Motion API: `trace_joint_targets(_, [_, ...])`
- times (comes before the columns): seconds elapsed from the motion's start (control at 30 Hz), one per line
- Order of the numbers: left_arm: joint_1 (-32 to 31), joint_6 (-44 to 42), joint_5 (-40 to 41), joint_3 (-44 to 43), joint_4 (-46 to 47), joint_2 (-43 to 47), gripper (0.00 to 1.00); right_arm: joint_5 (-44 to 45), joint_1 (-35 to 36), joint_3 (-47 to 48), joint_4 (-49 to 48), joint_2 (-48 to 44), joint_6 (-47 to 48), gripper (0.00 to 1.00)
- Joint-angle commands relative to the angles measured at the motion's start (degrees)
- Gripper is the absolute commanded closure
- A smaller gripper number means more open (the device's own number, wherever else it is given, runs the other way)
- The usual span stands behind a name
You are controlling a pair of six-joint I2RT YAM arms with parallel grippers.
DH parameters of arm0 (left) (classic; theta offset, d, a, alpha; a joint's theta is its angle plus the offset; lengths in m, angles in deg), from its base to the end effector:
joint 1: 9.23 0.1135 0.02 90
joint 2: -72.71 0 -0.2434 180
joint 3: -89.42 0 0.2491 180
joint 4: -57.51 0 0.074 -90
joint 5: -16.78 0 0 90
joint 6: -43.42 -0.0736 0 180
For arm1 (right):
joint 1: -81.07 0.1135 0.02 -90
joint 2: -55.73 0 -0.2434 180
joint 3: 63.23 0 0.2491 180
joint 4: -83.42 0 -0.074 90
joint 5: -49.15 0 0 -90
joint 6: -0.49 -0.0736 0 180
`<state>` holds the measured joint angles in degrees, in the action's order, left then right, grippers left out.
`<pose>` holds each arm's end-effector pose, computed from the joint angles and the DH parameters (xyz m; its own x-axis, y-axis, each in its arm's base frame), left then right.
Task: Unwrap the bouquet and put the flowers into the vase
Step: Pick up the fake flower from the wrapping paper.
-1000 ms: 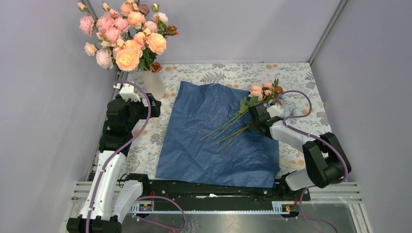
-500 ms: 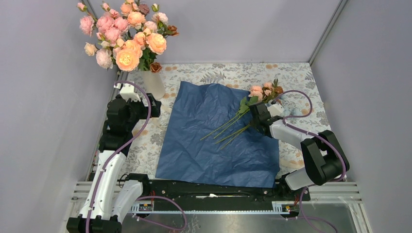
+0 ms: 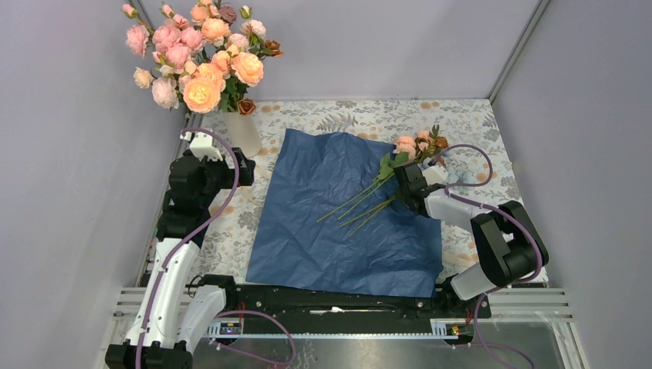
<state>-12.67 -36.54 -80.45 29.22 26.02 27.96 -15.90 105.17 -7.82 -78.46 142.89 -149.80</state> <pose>0.2276 -0.0230 0.3106 -0.3030 -0.1550 -0.9403 0.1294 0.9708 -0.2018 0.2961 0.0984 0.1179 -0.4519 0.6605 -0.5996 0.5457 0.7364 0.4000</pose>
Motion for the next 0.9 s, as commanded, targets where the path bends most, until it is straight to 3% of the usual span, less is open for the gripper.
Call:
trace_joint_targets(0.0, [-0.16,-0.73,0.88,-0.15,1.26,-0.12,0.01,2.0,-0.37,-2.09,-0.45,-1.39,-3.09,0.77])
trace_joint_targets(0.2, [-0.16,-0.66,0.85,-0.15,1.24,-0.16,0.01,3.16,-0.37,-5.63,-2.42,-4.68,-4.19,0.76])
trace_joint_targets(0.53, [-0.12,-0.64,0.8,-0.06,1.22,-0.41,0.01,2.97,-0.45,-2.08,-5.39,1.02,-0.97,0.77])
trace_joint_targets(0.73, [-0.16,-0.64,0.66,-0.02,1.21,-0.75,0.01,3.97,-0.54,-3.46,-5.88,-2.13,-0.82,1.0])
trace_joint_targets(0.87, [-0.16,-0.57,0.36,-0.06,1.26,-1.02,0.01,5.3,-0.53,-5.01,-4.52,-9.07,-1.18,1.0])
